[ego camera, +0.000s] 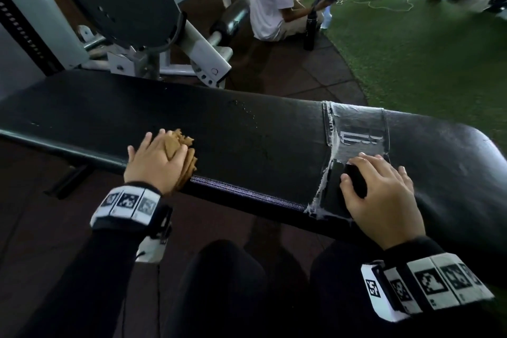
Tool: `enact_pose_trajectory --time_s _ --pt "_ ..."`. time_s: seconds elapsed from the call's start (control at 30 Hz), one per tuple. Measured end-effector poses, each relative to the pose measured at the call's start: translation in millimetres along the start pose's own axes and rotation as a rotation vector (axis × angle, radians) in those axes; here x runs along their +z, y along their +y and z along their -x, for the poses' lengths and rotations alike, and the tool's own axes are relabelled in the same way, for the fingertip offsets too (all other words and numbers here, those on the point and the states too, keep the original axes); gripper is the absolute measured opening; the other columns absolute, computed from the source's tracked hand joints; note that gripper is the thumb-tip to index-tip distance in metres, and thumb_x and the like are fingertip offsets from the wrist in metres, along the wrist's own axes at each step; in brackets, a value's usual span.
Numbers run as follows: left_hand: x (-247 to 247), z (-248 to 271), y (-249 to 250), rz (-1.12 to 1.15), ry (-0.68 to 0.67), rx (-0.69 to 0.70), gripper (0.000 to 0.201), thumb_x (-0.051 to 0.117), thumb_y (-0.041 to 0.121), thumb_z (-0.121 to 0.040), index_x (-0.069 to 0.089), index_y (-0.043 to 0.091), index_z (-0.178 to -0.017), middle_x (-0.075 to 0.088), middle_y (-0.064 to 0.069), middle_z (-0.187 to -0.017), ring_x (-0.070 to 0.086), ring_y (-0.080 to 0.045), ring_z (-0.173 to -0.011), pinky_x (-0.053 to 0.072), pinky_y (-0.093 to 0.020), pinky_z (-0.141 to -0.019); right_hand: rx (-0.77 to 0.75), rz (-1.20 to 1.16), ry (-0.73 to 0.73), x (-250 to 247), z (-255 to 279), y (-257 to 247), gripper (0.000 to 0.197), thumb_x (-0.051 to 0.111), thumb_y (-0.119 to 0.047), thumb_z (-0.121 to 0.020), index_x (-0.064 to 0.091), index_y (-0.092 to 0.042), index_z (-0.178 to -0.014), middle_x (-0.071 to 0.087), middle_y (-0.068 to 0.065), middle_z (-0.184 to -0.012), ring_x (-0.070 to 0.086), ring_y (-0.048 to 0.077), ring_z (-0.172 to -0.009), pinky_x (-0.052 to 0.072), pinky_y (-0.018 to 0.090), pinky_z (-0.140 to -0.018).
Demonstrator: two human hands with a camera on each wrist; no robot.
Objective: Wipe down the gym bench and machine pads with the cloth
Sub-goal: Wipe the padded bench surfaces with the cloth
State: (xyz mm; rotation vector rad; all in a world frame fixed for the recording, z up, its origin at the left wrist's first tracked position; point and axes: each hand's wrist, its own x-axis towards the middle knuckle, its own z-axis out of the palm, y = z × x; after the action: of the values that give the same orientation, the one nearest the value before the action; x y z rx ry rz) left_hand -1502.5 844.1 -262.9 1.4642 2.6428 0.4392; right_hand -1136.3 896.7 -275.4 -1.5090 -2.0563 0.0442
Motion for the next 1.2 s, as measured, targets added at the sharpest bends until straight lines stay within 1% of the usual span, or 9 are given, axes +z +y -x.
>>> enact_pose_trajectory --time_s 0.13,0.33,0.47,0.53,0.63,0.7,0.83,1.03,1.2 --pt "6 -15 47 -0.146 -0.080 -0.058 0.069 0.021 0.056 -0.095 0.014 0.018 -0.152 0.008 0.004 -0.160 0.001 -0.016 -0.147 -0.002 -0.051 -0.117 0.002 0.002 0.004 0 0 0 0.030 0.062 -0.026 -0.084 0.063 -0.012 -0.111 0.060 0.007 -0.124 0.050 0.029 -0.123 0.028 0.056 -0.108" --pt "33 31 124 -0.070 -0.041 0.281 0.065 0.030 0.053 -0.094 0.020 0.021 -0.151 0.017 0.007 -0.158 0.005 -0.011 -0.146 -0.006 -0.045 -0.117 0.005 0.006 -0.001 0 0 -1 0.031 0.062 -0.027 -0.084 0.064 -0.012 -0.112 0.060 0.006 -0.125 0.050 0.028 -0.124 0.028 0.055 -0.109" --pt "31 61 96 -0.023 -0.012 0.491 0.066 0.023 0.056 -0.090 0.027 0.028 -0.149 0.024 0.013 -0.155 0.012 -0.007 -0.145 -0.002 -0.037 -0.117 0.017 -0.004 -0.010 -1 -1 -1 0.031 0.062 -0.027 -0.084 0.064 -0.013 -0.112 0.059 0.005 -0.126 0.049 0.028 -0.125 0.027 0.054 -0.109" --pt "23 59 67 0.000 0.005 0.472 0.065 0.024 0.055 -0.088 0.031 0.030 -0.147 0.029 0.015 -0.153 0.016 -0.007 -0.144 0.004 -0.036 -0.117 0.020 -0.002 -0.019 -2 -1 -2 0.031 0.062 -0.027 -0.084 0.064 -0.013 -0.112 0.059 0.005 -0.127 0.048 0.028 -0.125 0.026 0.054 -0.110" --pt "7 35 21 0.052 0.055 0.255 0.055 0.036 0.047 -0.094 0.036 0.026 -0.146 0.032 0.009 -0.153 0.018 -0.013 -0.144 0.007 -0.040 -0.118 0.024 0.002 -0.018 -2 -1 -2 0.032 0.062 -0.027 -0.084 0.064 -0.013 -0.112 0.059 0.005 -0.127 0.048 0.028 -0.125 0.026 0.054 -0.110" --pt "0 14 1 0.044 0.045 0.107 0.054 0.037 0.043 -0.096 0.033 0.024 -0.147 0.027 0.007 -0.155 0.014 -0.016 -0.145 0.004 -0.043 -0.119 0.027 0.011 -0.026 -2 -1 -3 0.032 0.061 -0.028 -0.085 0.063 -0.013 -0.113 0.059 0.005 -0.127 0.048 0.027 -0.126 0.026 0.054 -0.110" --pt "-1 -16 9 -0.065 -0.059 -0.049 0.063 0.026 0.053 -0.094 0.019 0.025 -0.151 0.012 0.008 -0.159 0.006 -0.017 -0.147 -0.001 -0.048 -0.118 0.037 0.008 -0.043 -3 -1 -3 0.033 0.060 -0.029 -0.085 0.062 -0.015 -0.114 0.058 0.004 -0.128 0.046 0.027 -0.127 0.024 0.054 -0.111" --pt "19 -10 83 -0.126 -0.087 0.160 0.072 0.027 0.064 -0.090 0.018 0.027 -0.151 0.012 0.008 -0.159 0.008 -0.016 -0.146 -0.001 -0.050 -0.116 0.057 -0.003 -0.096 -7 0 -7 0.036 0.057 -0.030 -0.088 0.060 -0.015 -0.120 0.054 0.001 -0.134 0.041 0.025 -0.132 0.019 0.051 -0.113" --pt "36 12 122 0.044 -0.105 0.394 0.072 0.025 0.065 -0.091 0.021 0.026 -0.151 0.011 0.009 -0.159 0.003 -0.009 -0.146 -0.008 -0.043 -0.116 0.086 0.030 -0.301 -18 -8 -10 0.038 0.047 -0.034 -0.093 0.050 -0.017 -0.128 0.041 -0.002 -0.145 0.029 0.021 -0.139 0.015 0.051 -0.114"
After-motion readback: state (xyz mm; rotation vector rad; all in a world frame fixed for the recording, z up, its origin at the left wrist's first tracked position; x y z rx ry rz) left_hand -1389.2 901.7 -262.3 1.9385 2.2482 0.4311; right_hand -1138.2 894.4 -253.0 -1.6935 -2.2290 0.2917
